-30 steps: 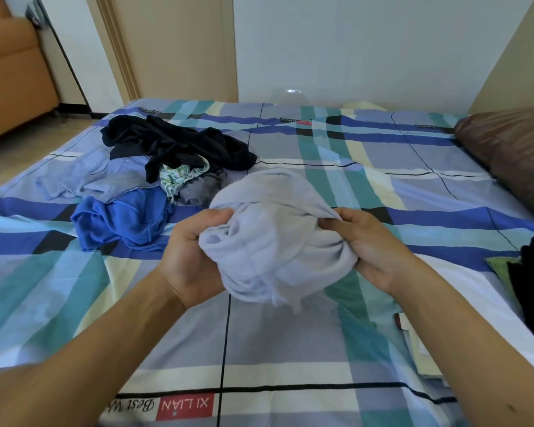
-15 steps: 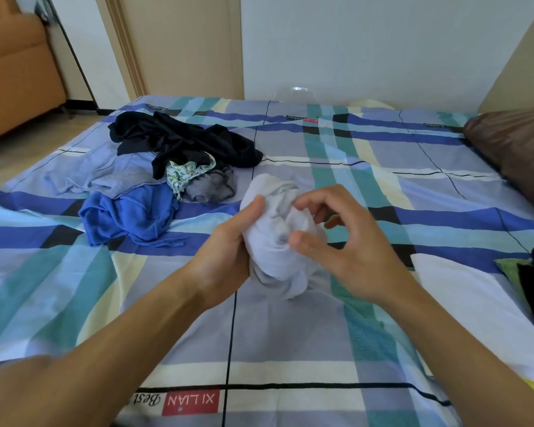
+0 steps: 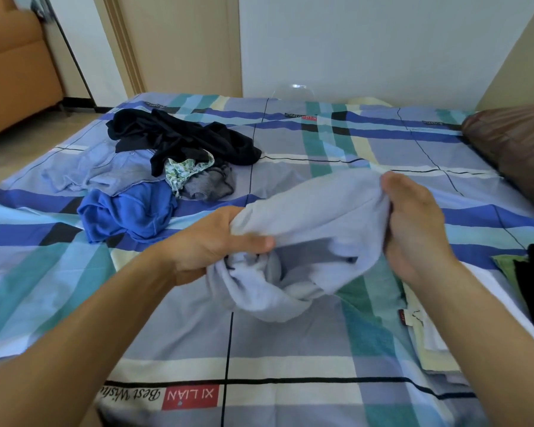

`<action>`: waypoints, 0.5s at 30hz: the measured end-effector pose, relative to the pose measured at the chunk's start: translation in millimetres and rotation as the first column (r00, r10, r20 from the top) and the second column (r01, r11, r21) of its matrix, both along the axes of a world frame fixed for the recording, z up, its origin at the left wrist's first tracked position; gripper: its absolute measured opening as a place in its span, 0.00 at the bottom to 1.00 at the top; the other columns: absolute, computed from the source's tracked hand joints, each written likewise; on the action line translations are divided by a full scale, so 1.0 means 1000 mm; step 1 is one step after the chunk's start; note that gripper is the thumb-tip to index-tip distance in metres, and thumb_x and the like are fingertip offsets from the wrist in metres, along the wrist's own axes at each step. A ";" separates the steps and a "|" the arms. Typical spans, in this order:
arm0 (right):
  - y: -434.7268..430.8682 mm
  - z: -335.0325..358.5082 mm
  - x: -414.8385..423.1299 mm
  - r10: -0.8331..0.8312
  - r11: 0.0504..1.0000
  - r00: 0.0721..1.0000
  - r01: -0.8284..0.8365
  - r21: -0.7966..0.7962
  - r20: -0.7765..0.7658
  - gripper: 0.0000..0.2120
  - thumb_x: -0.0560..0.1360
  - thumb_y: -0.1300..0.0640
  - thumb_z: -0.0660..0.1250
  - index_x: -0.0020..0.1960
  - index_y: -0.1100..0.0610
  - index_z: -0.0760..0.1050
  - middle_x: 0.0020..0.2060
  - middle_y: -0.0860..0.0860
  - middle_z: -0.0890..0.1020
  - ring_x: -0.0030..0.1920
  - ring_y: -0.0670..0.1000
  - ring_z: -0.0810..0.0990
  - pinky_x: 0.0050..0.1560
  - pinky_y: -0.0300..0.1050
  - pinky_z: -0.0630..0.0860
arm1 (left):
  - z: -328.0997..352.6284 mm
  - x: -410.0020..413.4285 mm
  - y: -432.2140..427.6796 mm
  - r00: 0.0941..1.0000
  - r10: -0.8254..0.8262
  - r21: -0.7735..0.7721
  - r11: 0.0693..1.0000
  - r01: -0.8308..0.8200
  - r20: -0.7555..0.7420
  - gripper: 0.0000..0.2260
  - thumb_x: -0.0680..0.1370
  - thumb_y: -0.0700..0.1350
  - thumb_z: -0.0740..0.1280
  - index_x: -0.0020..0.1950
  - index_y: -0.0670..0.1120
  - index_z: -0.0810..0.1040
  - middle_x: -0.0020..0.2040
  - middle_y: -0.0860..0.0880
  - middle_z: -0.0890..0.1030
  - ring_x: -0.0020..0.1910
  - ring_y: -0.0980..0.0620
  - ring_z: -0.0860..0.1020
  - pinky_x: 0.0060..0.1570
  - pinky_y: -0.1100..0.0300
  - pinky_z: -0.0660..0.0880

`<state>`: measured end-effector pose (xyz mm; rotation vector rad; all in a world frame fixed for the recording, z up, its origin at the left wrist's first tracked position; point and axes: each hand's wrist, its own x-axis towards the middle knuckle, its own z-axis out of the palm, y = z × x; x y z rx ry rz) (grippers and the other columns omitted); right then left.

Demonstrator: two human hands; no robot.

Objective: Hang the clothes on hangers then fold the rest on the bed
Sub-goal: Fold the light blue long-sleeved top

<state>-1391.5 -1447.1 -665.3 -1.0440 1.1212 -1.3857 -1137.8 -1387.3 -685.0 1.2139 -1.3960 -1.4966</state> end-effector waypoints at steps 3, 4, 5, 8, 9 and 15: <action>-0.012 0.002 -0.017 -0.113 0.984 0.988 0.095 0.153 0.109 0.11 0.83 0.56 0.62 0.42 0.54 0.76 0.38 0.48 0.82 0.42 0.49 0.80 0.47 0.46 0.78 | 0.004 0.011 0.000 0.997 -0.013 0.046 0.999 0.010 0.073 0.15 0.72 0.41 0.75 0.52 0.33 0.81 0.46 0.40 0.83 0.43 0.48 0.81 0.42 0.61 0.78; -0.014 0.001 -0.020 -0.121 0.978 0.987 0.101 0.182 0.104 0.10 0.83 0.55 0.62 0.45 0.55 0.77 0.41 0.48 0.83 0.43 0.48 0.81 0.46 0.45 0.79 | 0.005 0.012 0.000 0.997 0.008 0.071 0.997 -0.013 0.073 0.15 0.74 0.43 0.75 0.53 0.33 0.81 0.48 0.38 0.83 0.43 0.47 0.81 0.43 0.60 0.78; -0.017 -0.003 -0.023 -0.126 0.973 0.989 0.109 0.202 0.076 0.10 0.83 0.54 0.63 0.47 0.55 0.78 0.43 0.49 0.84 0.44 0.48 0.82 0.45 0.44 0.80 | 0.004 0.013 0.000 0.997 0.035 0.100 0.994 -0.042 0.068 0.16 0.76 0.46 0.74 0.55 0.33 0.81 0.51 0.37 0.84 0.45 0.44 0.81 0.46 0.58 0.79; -0.023 -0.011 -0.026 -0.127 0.965 0.992 0.125 0.229 -0.002 0.10 0.83 0.53 0.63 0.45 0.55 0.77 0.46 0.51 0.83 0.46 0.50 0.82 0.47 0.46 0.80 | 0.000 0.014 -0.001 0.991 0.113 0.151 0.981 -0.123 0.071 0.18 0.80 0.50 0.69 0.62 0.37 0.80 0.58 0.35 0.83 0.55 0.39 0.81 0.60 0.47 0.76; -0.025 -0.013 -0.025 -0.112 0.968 0.993 0.116 0.221 -0.031 0.10 0.83 0.53 0.63 0.44 0.54 0.76 0.45 0.51 0.82 0.47 0.52 0.81 0.49 0.48 0.79 | 0.000 0.013 0.000 0.989 0.145 0.157 0.976 -0.150 0.043 0.18 0.80 0.50 0.67 0.63 0.38 0.80 0.59 0.36 0.83 0.57 0.39 0.81 0.62 0.46 0.75; 0.004 -0.011 0.000 -0.138 0.978 0.865 0.043 -0.202 -0.482 0.06 0.79 0.56 0.70 0.51 0.53 0.73 0.40 0.46 0.79 0.39 0.45 0.77 0.42 0.39 0.73 | 0.007 0.001 0.005 0.886 0.286 0.339 0.927 -0.160 -0.365 0.23 0.81 0.53 0.59 0.69 0.40 0.76 0.63 0.38 0.81 0.63 0.41 0.80 0.58 0.51 0.80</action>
